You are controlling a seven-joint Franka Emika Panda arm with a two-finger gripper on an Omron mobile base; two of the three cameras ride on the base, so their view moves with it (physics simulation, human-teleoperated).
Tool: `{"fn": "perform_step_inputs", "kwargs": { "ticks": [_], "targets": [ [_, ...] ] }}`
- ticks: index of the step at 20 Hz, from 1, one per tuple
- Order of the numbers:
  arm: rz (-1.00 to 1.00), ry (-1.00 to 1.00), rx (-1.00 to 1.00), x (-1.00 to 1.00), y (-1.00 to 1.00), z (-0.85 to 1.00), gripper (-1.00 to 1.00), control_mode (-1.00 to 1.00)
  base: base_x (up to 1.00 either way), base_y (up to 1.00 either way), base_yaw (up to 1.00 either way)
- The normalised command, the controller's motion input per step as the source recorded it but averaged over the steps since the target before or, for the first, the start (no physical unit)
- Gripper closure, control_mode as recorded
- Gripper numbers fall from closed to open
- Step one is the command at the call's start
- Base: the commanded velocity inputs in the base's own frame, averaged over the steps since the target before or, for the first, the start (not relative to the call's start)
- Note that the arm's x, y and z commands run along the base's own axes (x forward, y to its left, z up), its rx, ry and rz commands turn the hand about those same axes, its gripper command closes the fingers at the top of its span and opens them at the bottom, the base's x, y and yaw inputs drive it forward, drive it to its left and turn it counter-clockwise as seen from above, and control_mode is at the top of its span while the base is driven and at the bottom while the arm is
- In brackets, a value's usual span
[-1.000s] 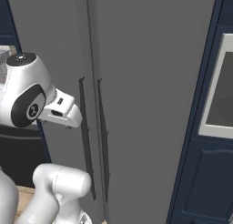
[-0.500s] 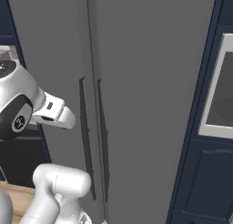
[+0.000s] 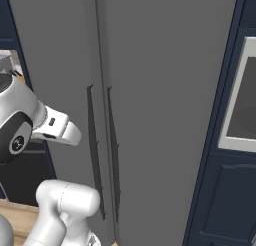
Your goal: Open the freezer door, pick up the ice cube tray from the freezer, and place it on the dining counter.
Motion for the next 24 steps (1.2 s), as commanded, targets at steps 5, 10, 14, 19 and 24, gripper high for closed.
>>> {"fn": "perform_step_inputs", "kwargs": {
  "ticks": [5,10,14,19,24],
  "targets": [
    [0.0,0.0,0.0,0.0,0.0,0.0,-1.0,-1.0,0.0,0.0,0.0],
    [0.0,0.0,0.0,0.0,0.0,0.0,-1.0,-1.0,0.0,0.0,0.0],
    [0.0,0.0,0.0,0.0,0.0,0.0,-1.0,1.0,-0.03,0.0,0.0],
    [0.0,0.0,0.0,0.0,0.0,0.0,-1.0,1.0,-0.15,-0.33,0.0],
    [0.0,0.0,0.0,0.0,0.0,0.0,-1.0,1.0,-0.19,-0.59,0.0]
  ]
}}
